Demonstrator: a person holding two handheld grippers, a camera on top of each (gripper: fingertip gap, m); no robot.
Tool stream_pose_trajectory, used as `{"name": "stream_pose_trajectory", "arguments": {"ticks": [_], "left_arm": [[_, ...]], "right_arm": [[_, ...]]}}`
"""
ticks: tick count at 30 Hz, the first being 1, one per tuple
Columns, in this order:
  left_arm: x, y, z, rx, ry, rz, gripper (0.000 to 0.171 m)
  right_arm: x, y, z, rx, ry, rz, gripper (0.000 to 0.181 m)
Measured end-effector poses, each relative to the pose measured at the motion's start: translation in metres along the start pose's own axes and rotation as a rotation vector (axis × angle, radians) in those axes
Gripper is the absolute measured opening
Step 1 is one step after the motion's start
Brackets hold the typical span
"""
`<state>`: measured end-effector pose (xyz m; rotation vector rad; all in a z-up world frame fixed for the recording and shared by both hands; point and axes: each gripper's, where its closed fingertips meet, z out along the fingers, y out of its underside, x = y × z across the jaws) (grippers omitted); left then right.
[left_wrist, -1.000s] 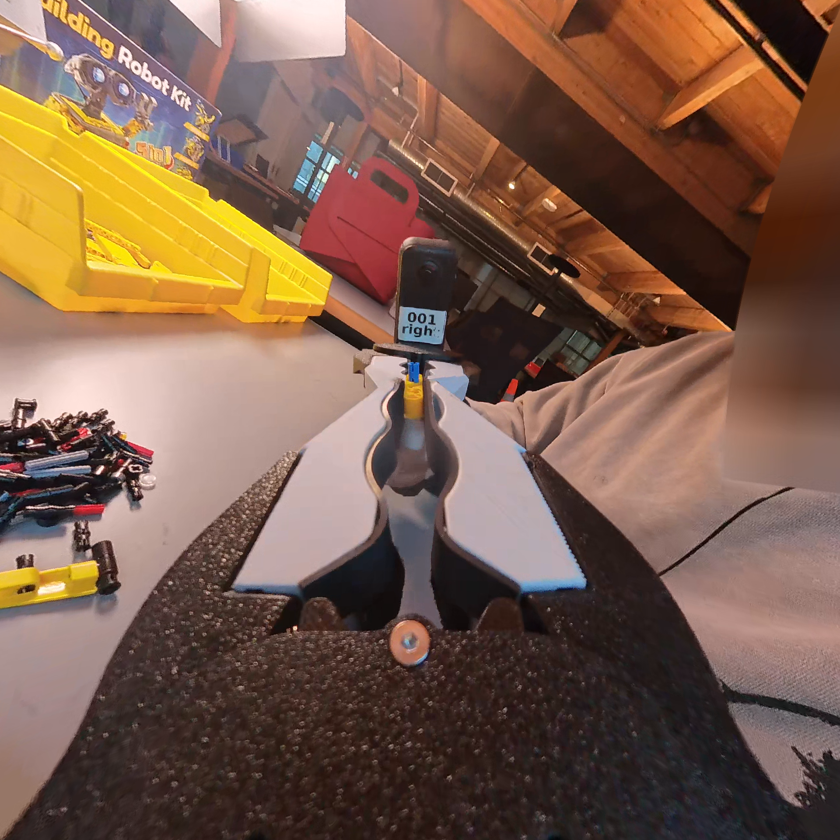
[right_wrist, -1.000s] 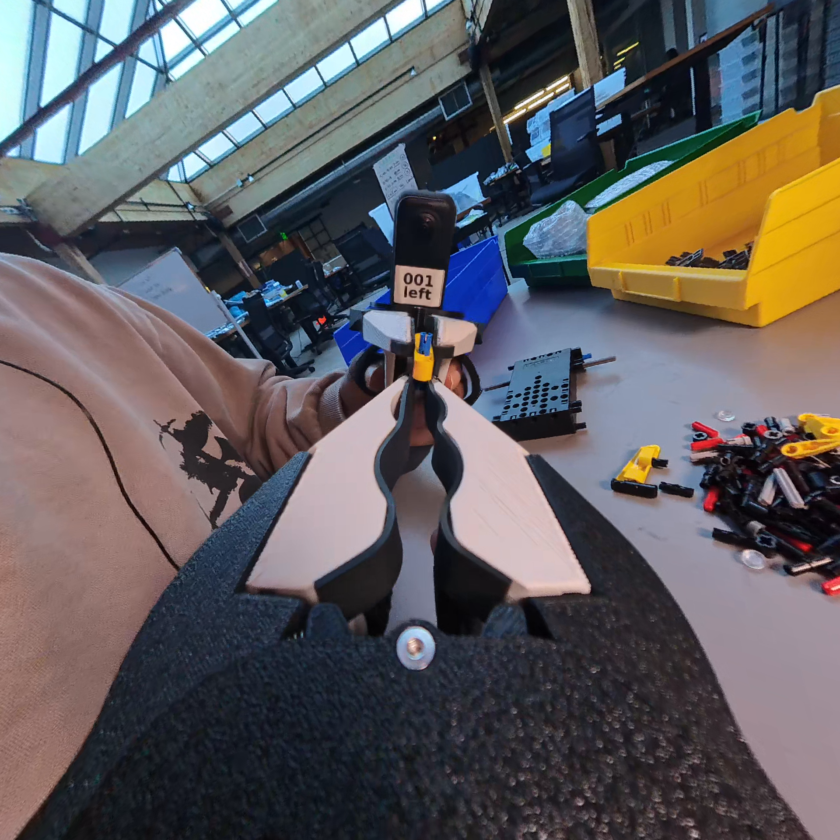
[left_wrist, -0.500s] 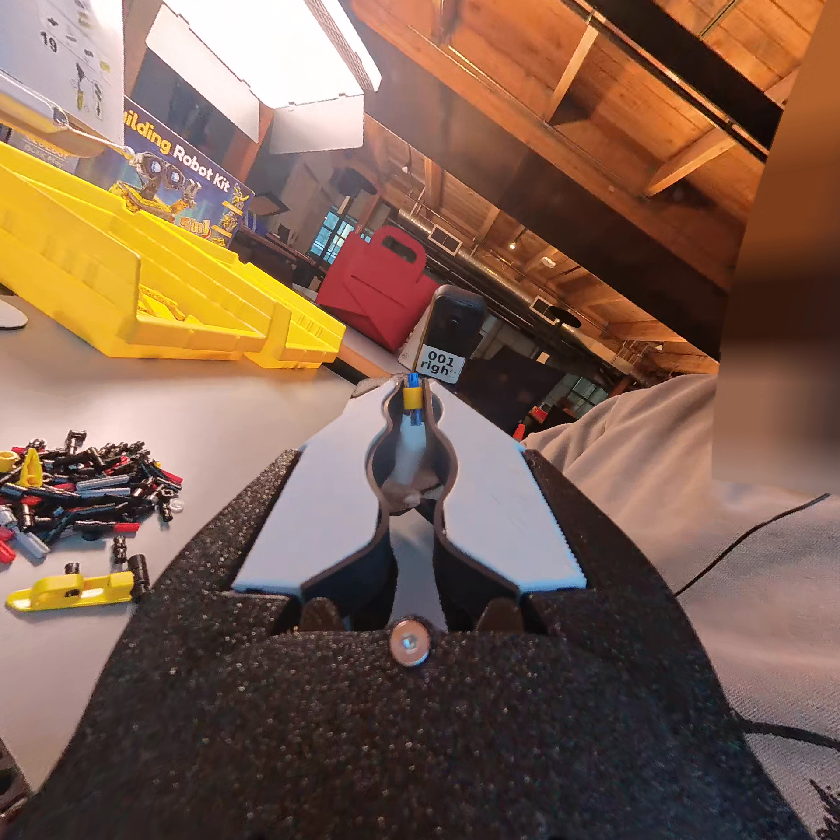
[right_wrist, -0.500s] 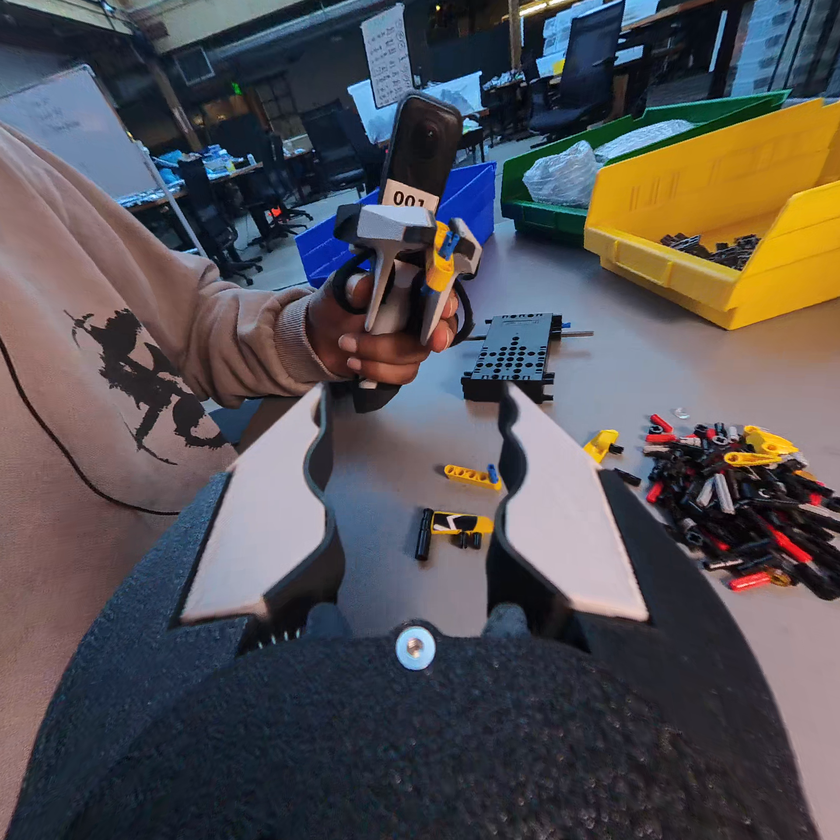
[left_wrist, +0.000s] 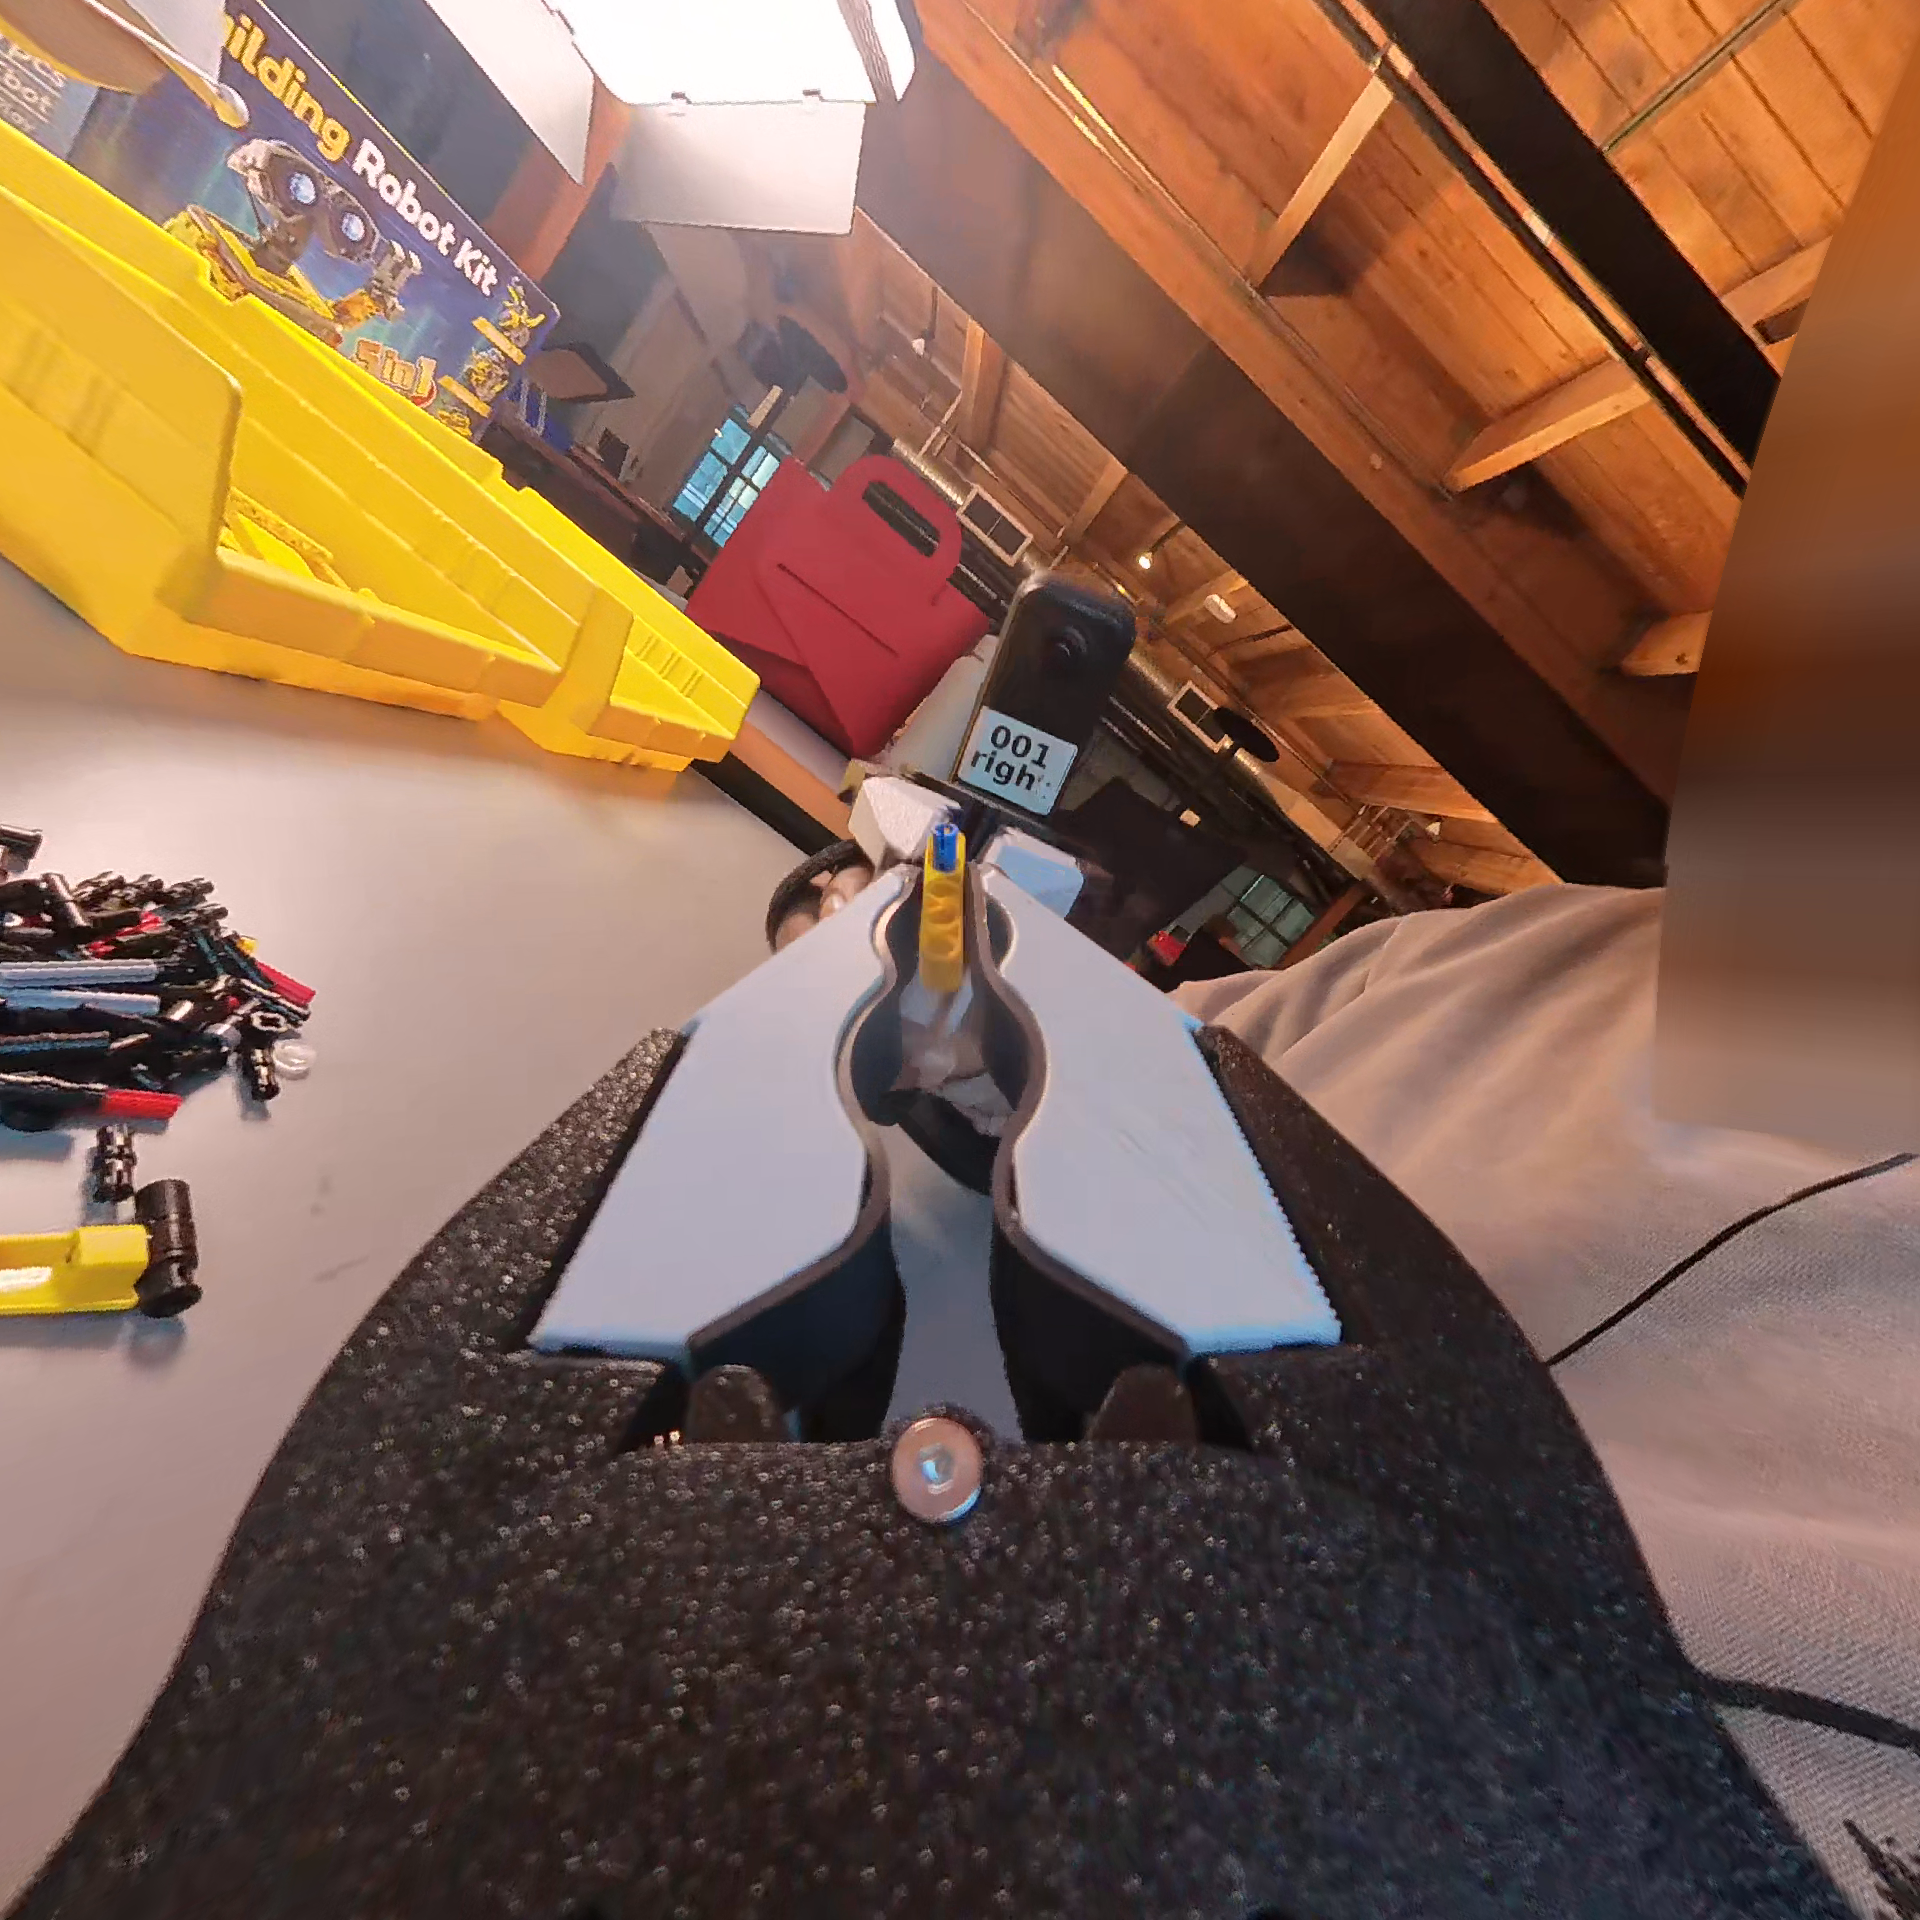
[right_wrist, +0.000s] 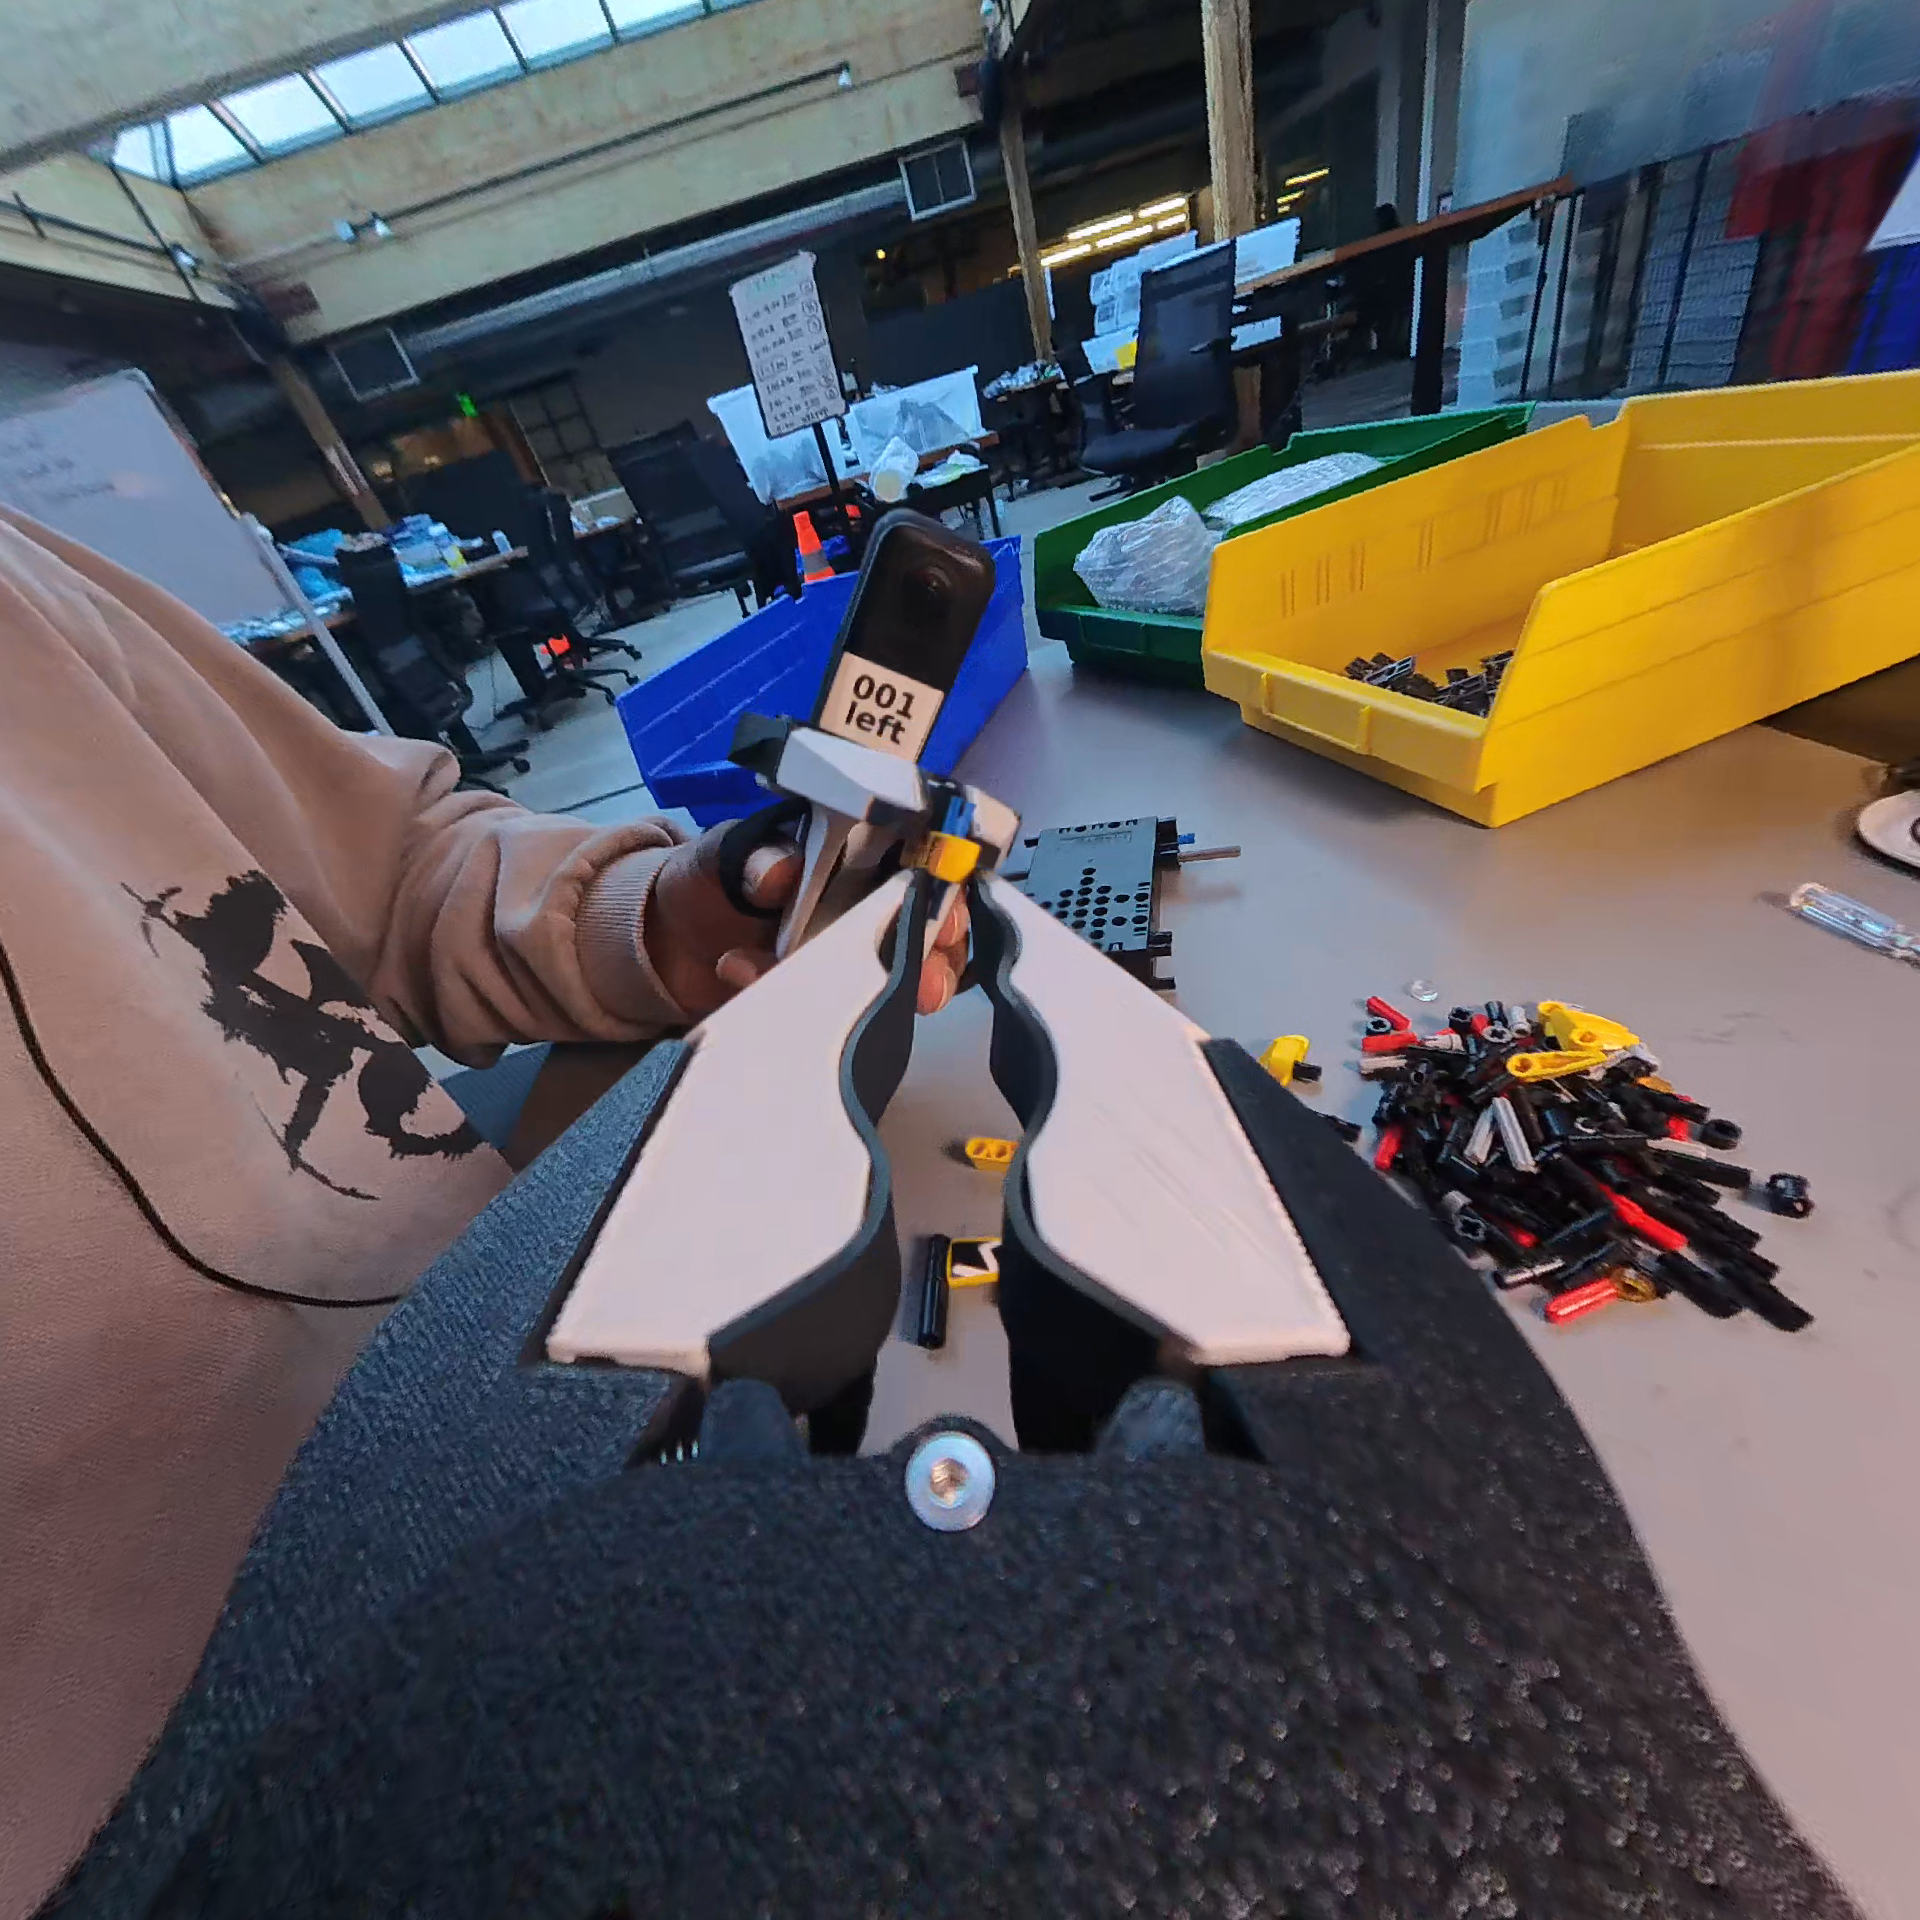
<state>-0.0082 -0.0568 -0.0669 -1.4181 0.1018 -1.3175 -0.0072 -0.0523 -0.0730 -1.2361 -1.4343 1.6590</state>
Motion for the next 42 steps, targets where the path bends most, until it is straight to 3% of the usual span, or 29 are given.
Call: {"name": "stream_pose_trajectory", "arguments": {"ticks": [5, 8, 11, 13, 15, 20, 37, 41, 42], "left_arm": [[0.003, 0.030, 0.008, -0.176, 0.001, 0.043, 0.007], [0.006, 0.029, 0.010, -0.176, 0.009, 0.051, 0.006], [0.006, 0.019, 0.006, -0.118, 0.035, -0.022, 0.006], [0.006, 0.015, 0.003, -0.090, 0.055, -0.070, 0.006], [0.007, 0.016, 0.002, -0.098, 0.069, -0.084, 0.006], [0.014, 0.026, 0.005, -0.153, 0.127, -0.151, 0.006], [0.012, 0.047, 0.002, -0.242, 0.163, -0.395, 0.006], [0.014, 0.045, 0.003, -0.248, 0.156, -0.364, 0.008], [0.015, 0.044, 0.003, -0.245, 0.154, -0.349, 0.016]], "right_arm": [[-0.004, -0.005, -0.002, 0.015, -0.030, 0.005, 0.000], [-0.008, -0.004, -0.002, 0.000, -0.040, -0.037, 0.000], [-0.013, -0.014, -0.010, 0.040, -0.055, -0.123, 0.023], [-0.011, -0.006, -0.010, -0.022, -0.019, -0.237, 0.041], [-0.010, 0.003, -0.010, -0.074, 0.010, -0.337, 0.046], [-0.024, 0.002, -0.010, -0.069, -0.047, -0.411, 0.009], [-0.026, 0.026, -0.013, -0.215, -0.026, -0.712, 0.003], [-0.028, 0.026, -0.013, -0.220, -0.025, -0.715, 0.002], [-0.029, 0.026, -0.012, -0.217, -0.033, -0.704, 0.002]]}}
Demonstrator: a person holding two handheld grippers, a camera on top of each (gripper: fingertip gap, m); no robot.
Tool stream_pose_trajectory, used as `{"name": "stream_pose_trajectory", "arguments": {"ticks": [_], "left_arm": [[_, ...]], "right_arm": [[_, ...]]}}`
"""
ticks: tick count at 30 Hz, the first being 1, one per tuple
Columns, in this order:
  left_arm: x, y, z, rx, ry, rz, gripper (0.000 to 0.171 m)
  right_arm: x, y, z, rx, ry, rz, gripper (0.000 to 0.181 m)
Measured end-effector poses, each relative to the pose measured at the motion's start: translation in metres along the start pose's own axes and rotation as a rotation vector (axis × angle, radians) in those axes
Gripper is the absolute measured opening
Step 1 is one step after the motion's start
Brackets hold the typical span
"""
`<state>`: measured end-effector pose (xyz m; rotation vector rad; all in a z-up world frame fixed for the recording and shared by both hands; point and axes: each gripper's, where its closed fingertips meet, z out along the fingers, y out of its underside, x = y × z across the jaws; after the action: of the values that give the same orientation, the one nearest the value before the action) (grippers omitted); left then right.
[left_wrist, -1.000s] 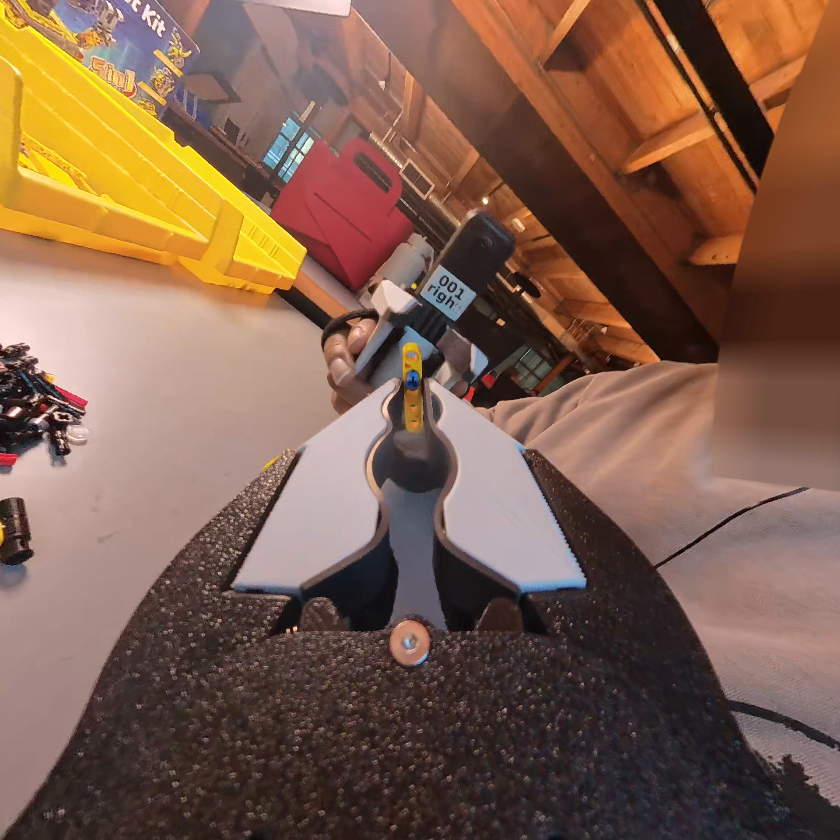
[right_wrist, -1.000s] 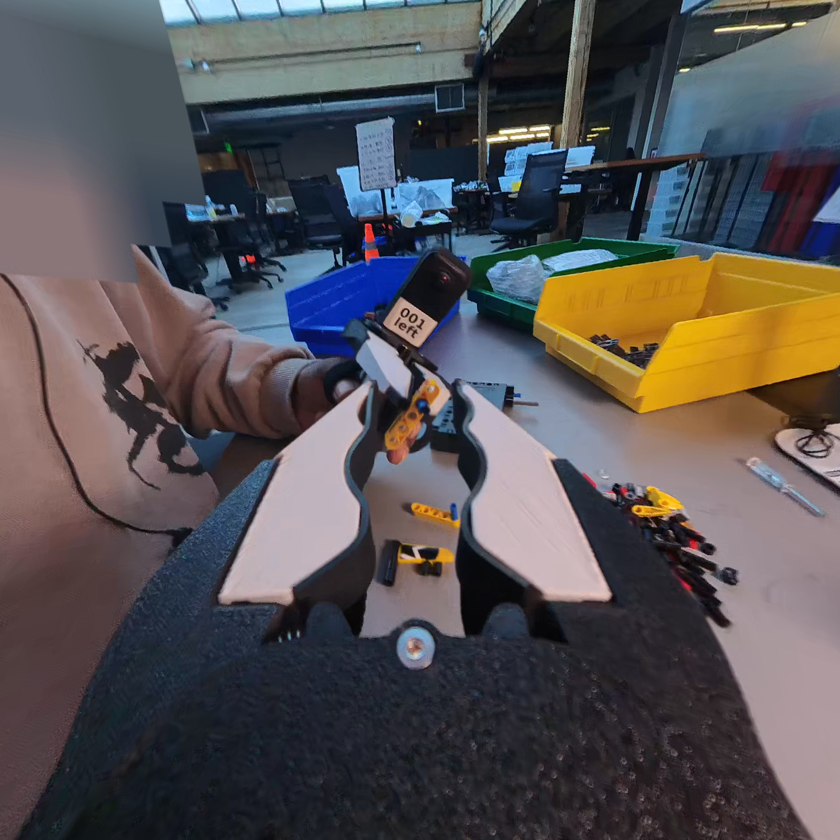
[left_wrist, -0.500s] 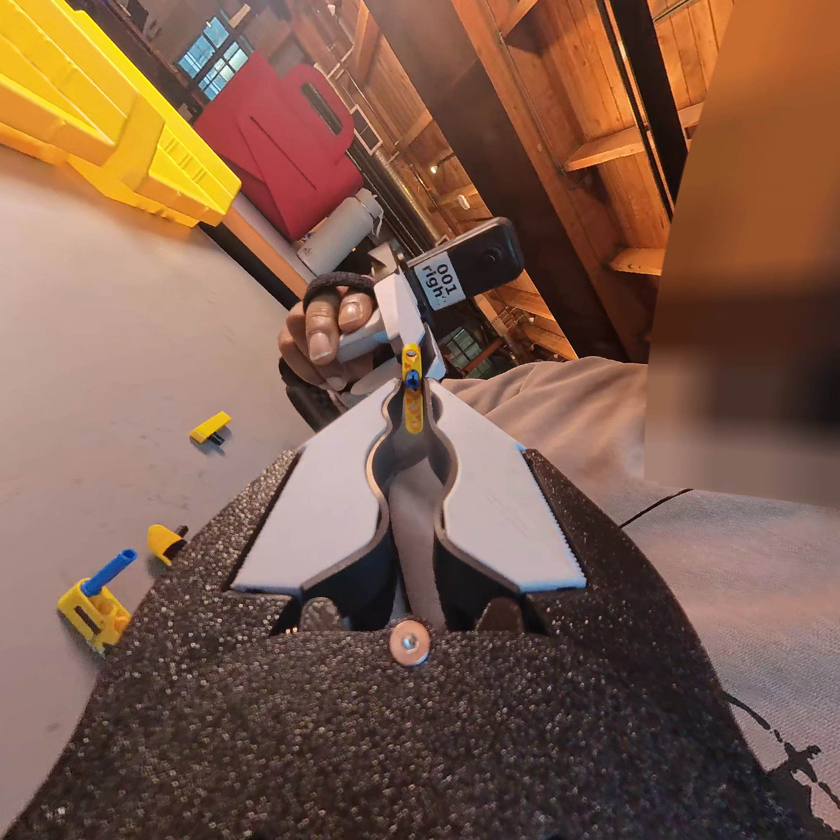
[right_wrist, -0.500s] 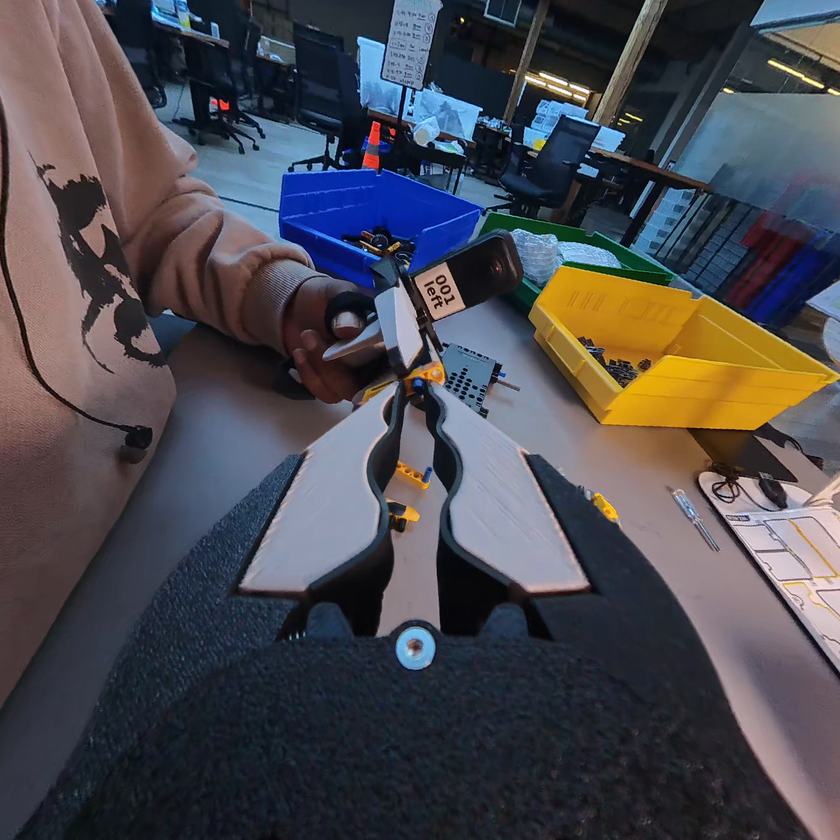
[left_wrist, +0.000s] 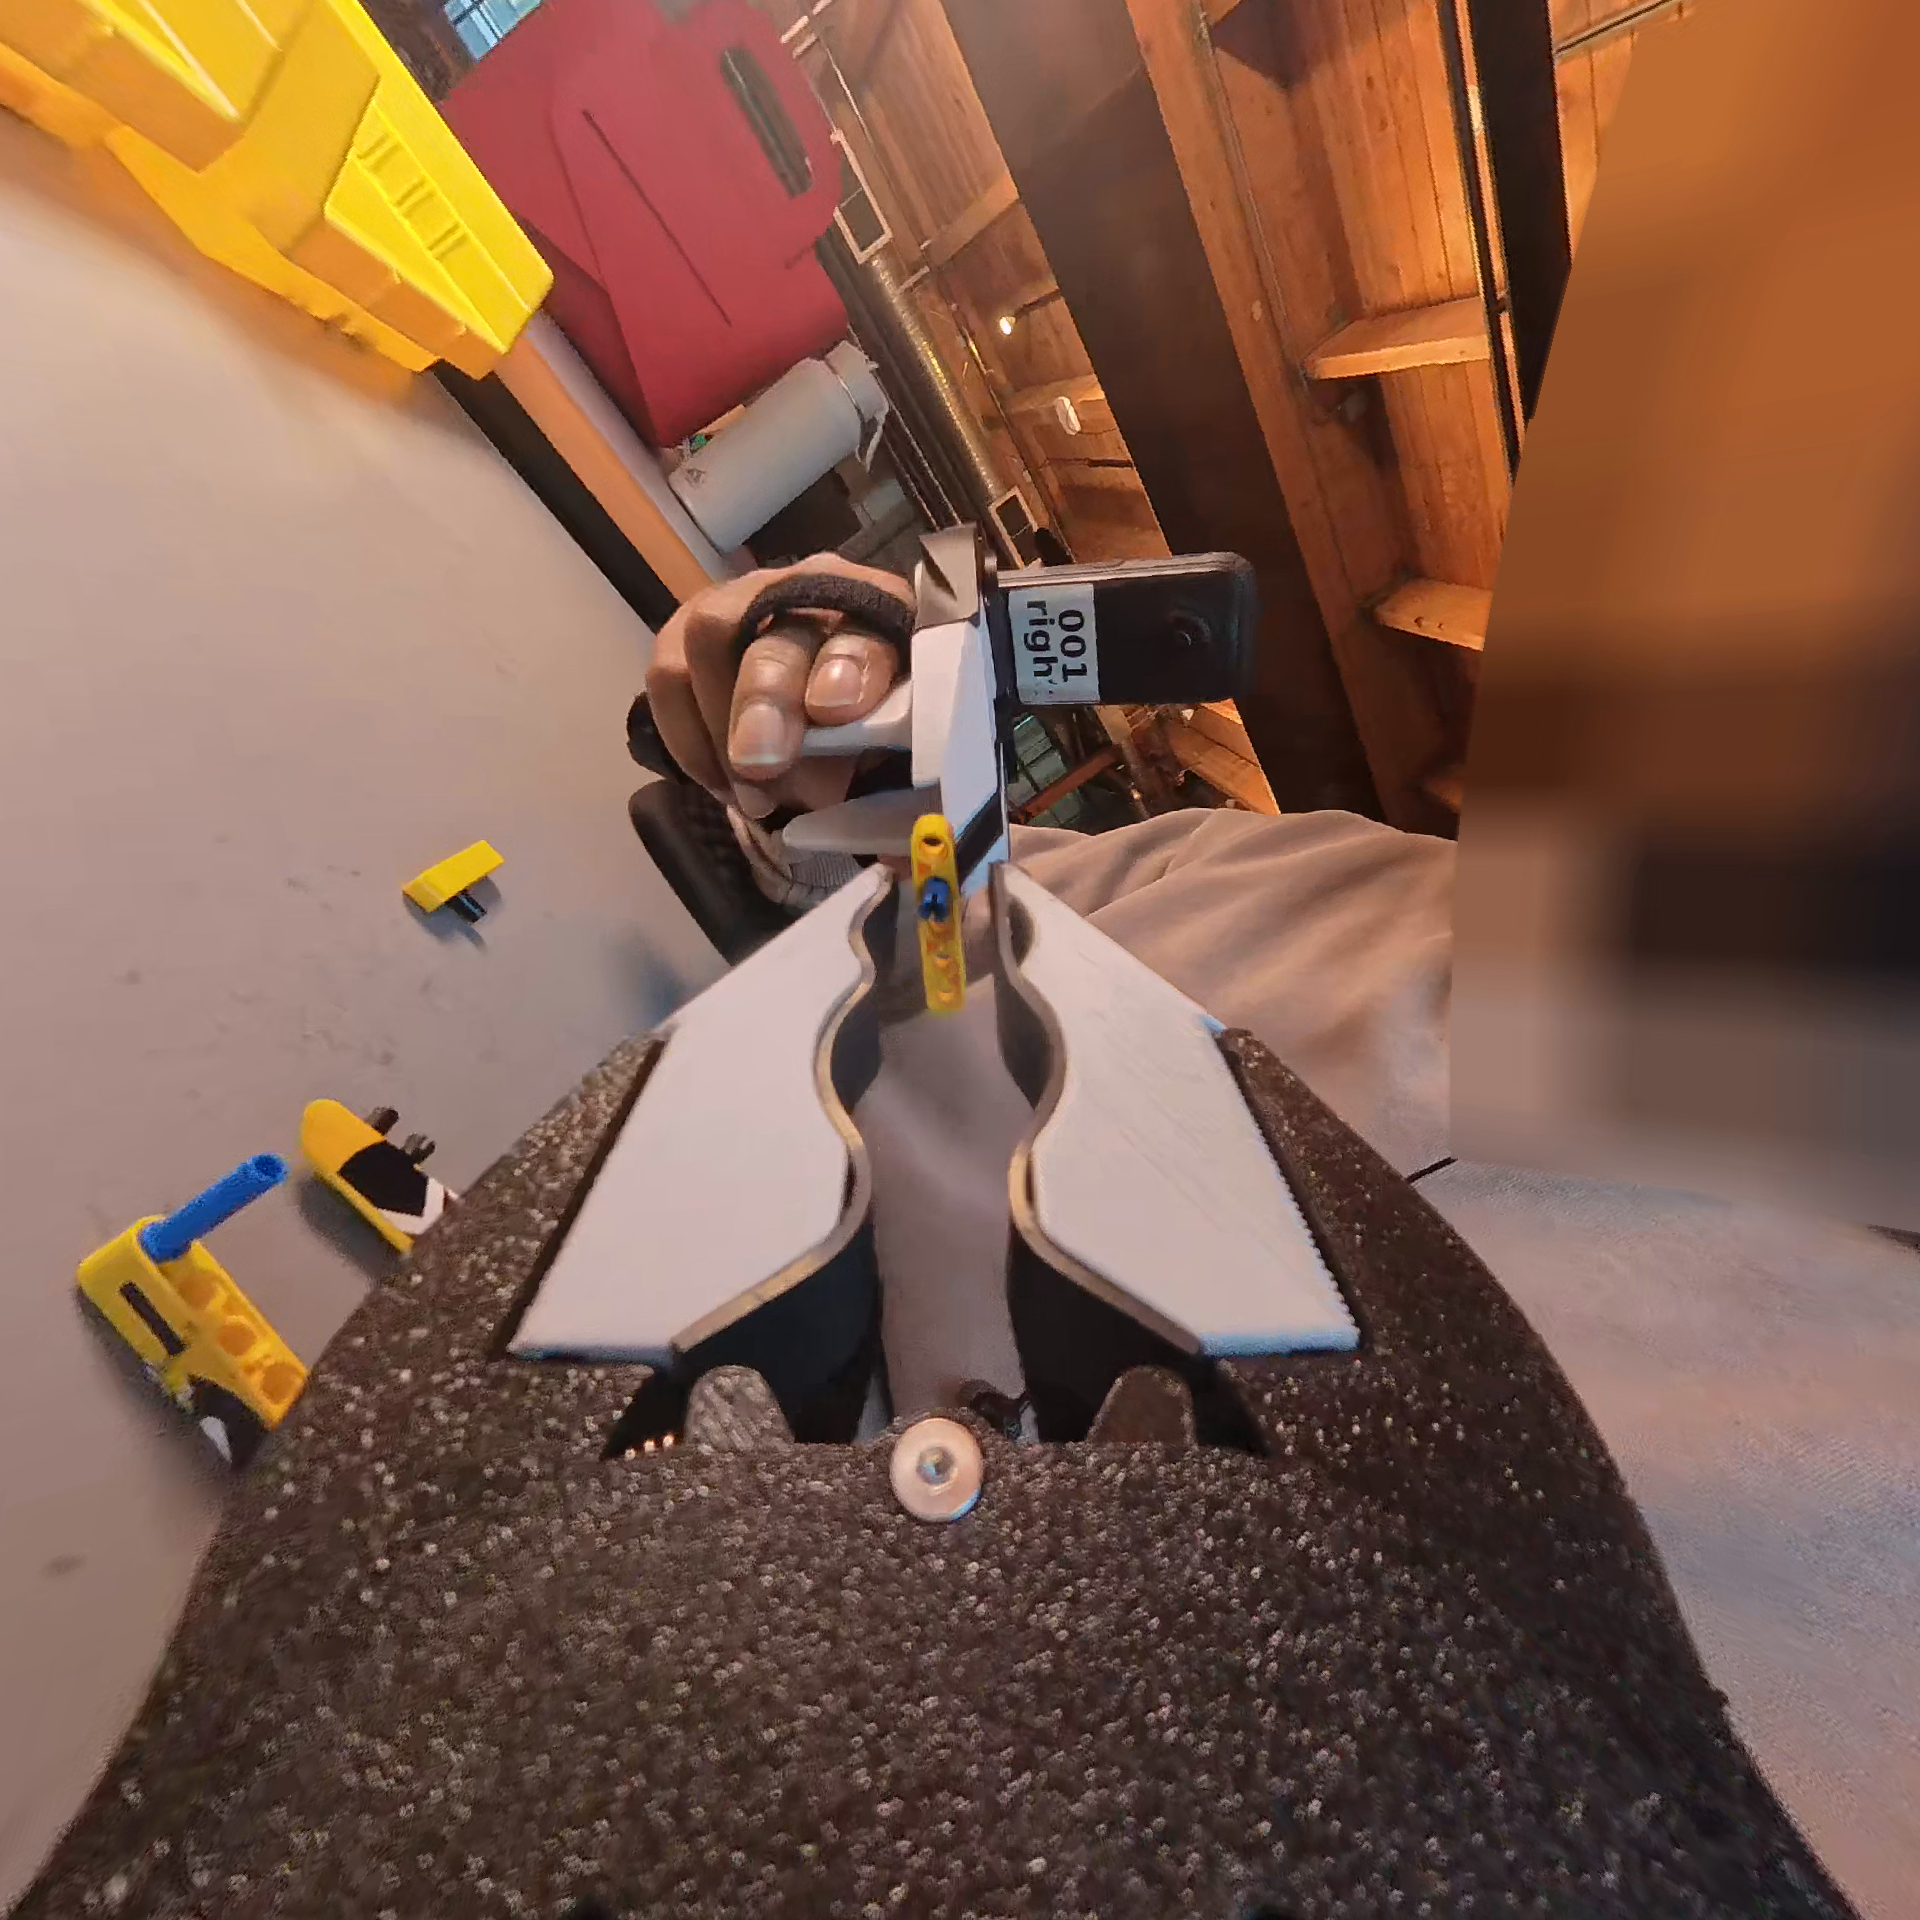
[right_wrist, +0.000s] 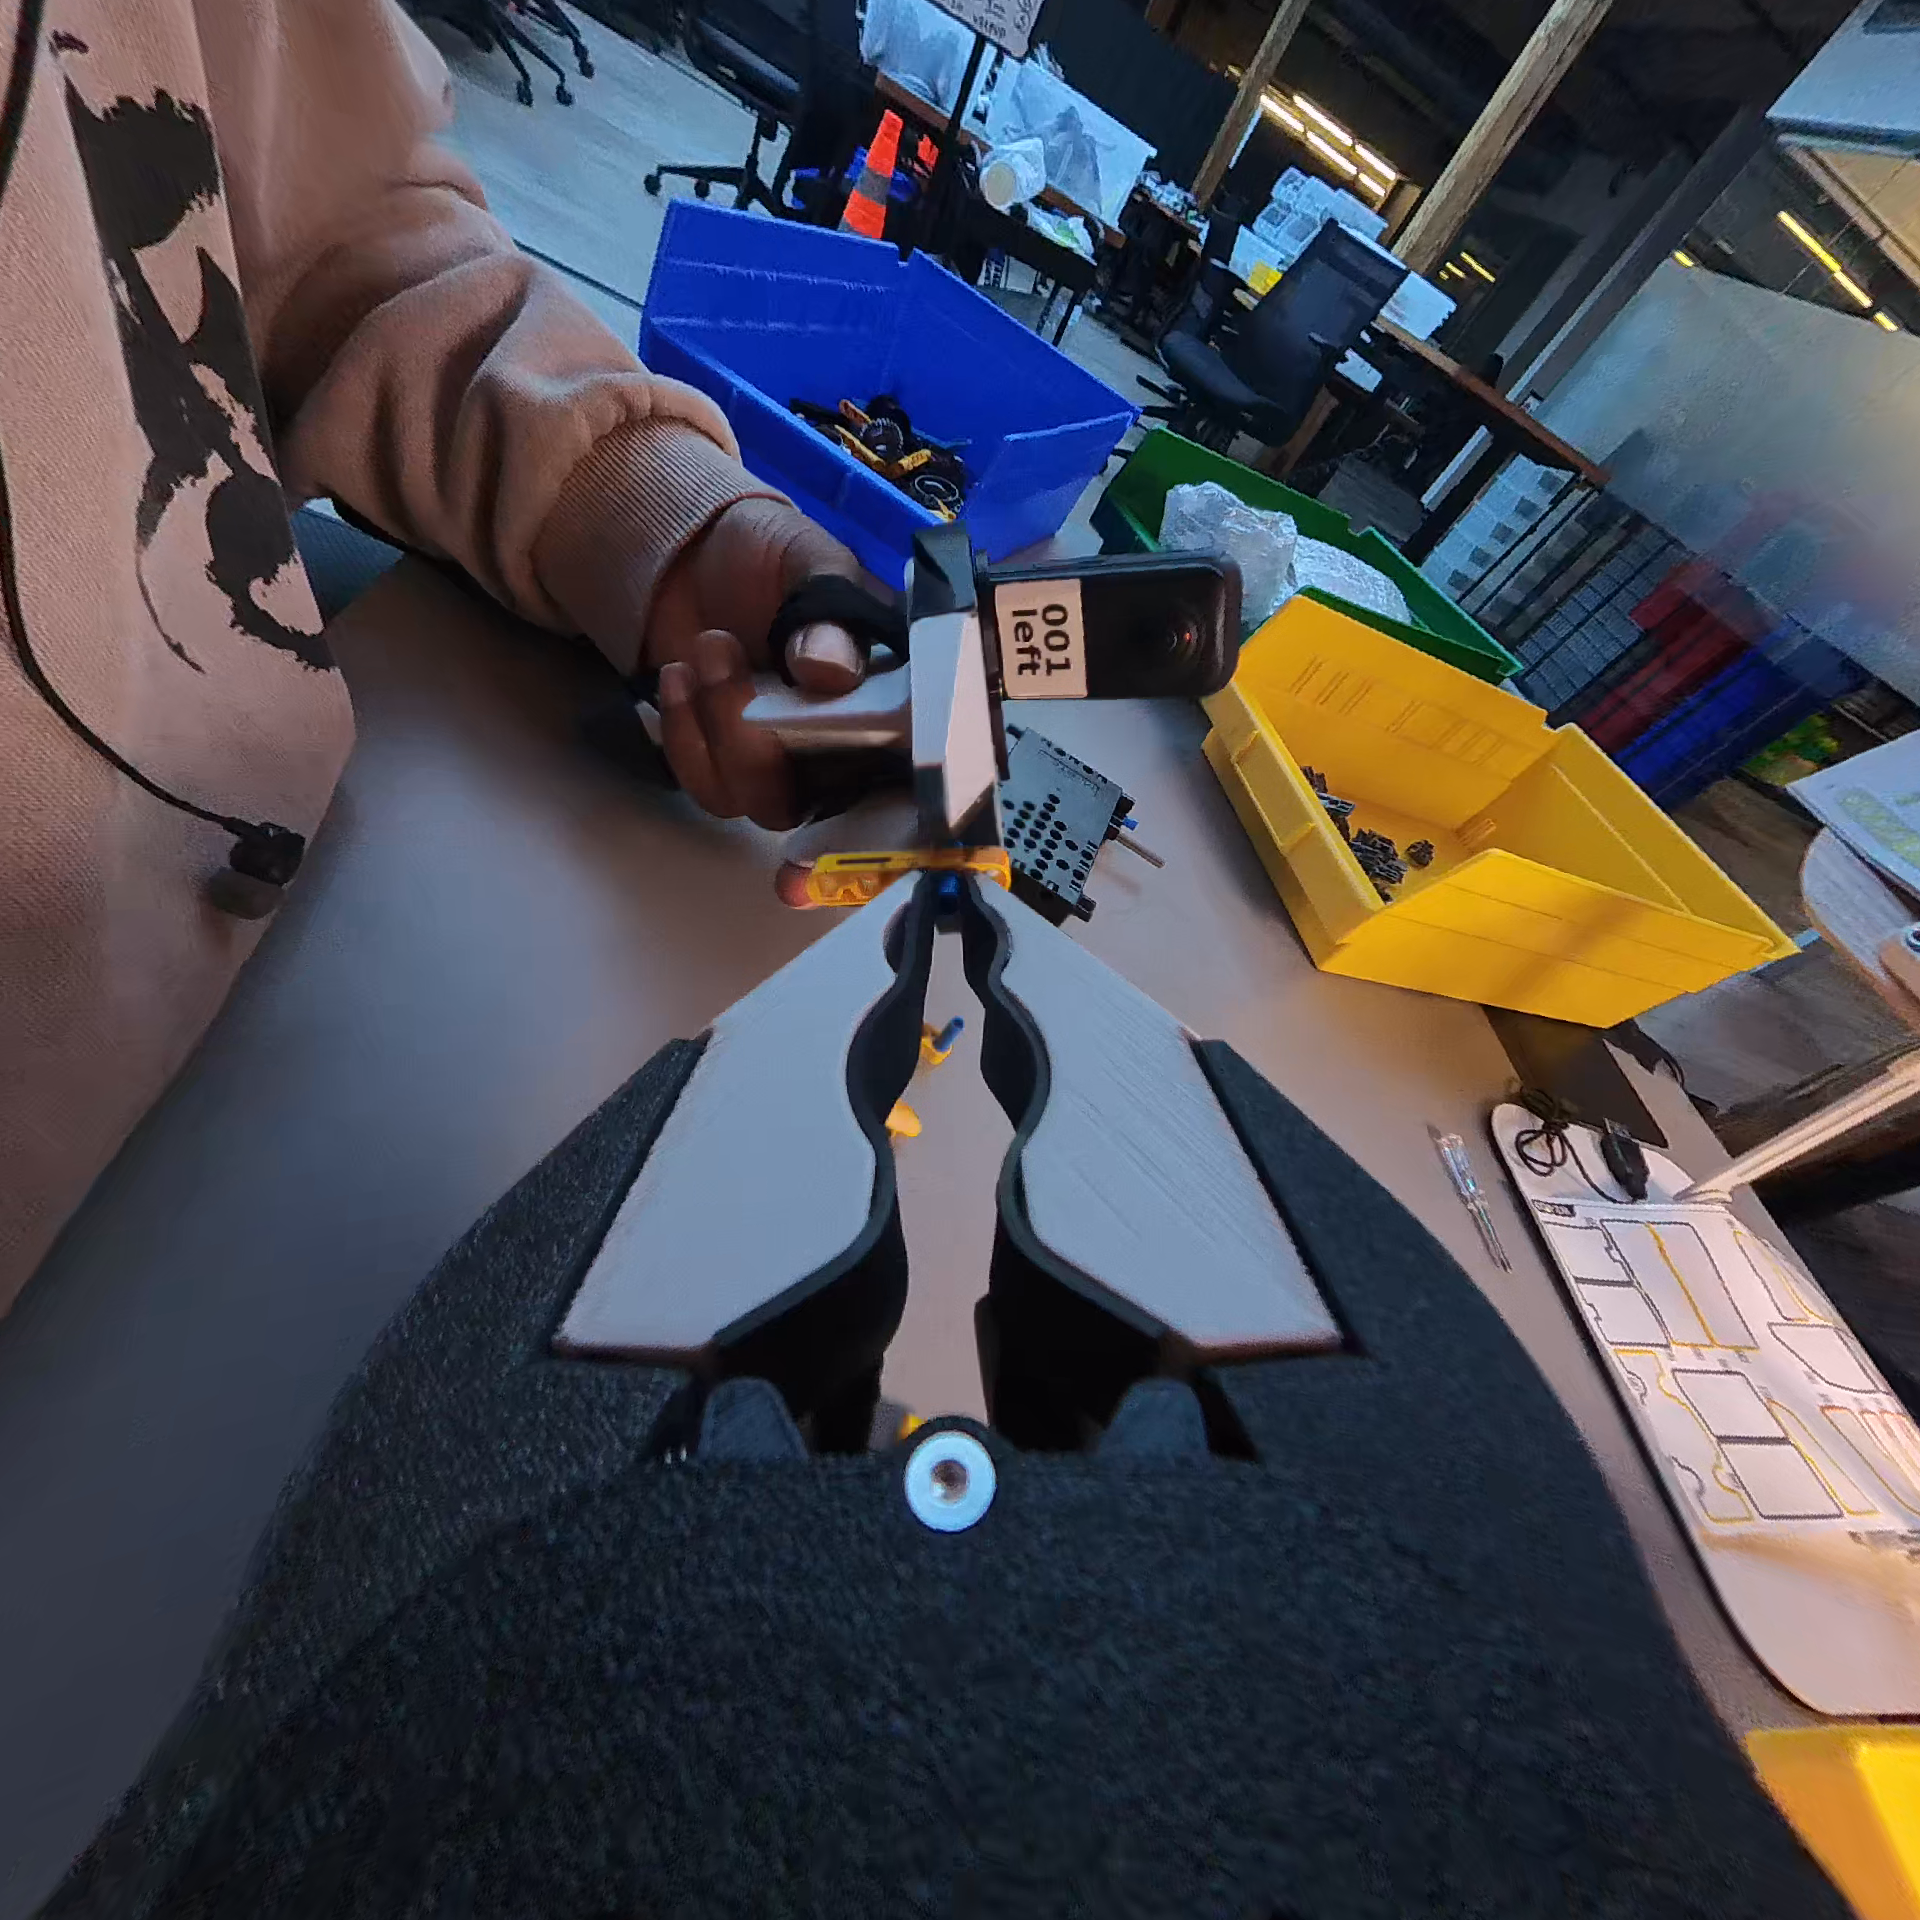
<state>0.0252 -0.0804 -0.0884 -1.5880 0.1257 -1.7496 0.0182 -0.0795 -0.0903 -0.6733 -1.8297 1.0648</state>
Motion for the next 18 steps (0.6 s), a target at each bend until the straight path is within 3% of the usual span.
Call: {"name": "stream_pose_trajectory", "arguments": {"ticks": [1, 4, 10, 18], "left_arm": [[0.000, 0.000, 0.001, -0.006, -0.012, 0.016, 0.023], [0.004, 0.003, 0.001, -0.021, 0.000, 0.029, 0.008], [0.014, -0.001, 0.000, -0.012, 0.042, 0.028, 0.006], [0.008, -0.005, -0.005, -0.006, -0.005, 0.062, 0.006]], "right_arm": [[-0.001, 0.000, 0.001, -0.005, -0.005, -0.002, 0.002], [-0.005, -0.004, 0.005, 0.006, -0.008, -0.018, 0.002], [-0.003, -0.015, 0.005, 0.053, 0.017, -0.005, 0.002], [0.003, -0.010, 0.009, 0.073, 0.017, 0.090, 0.001]]}}
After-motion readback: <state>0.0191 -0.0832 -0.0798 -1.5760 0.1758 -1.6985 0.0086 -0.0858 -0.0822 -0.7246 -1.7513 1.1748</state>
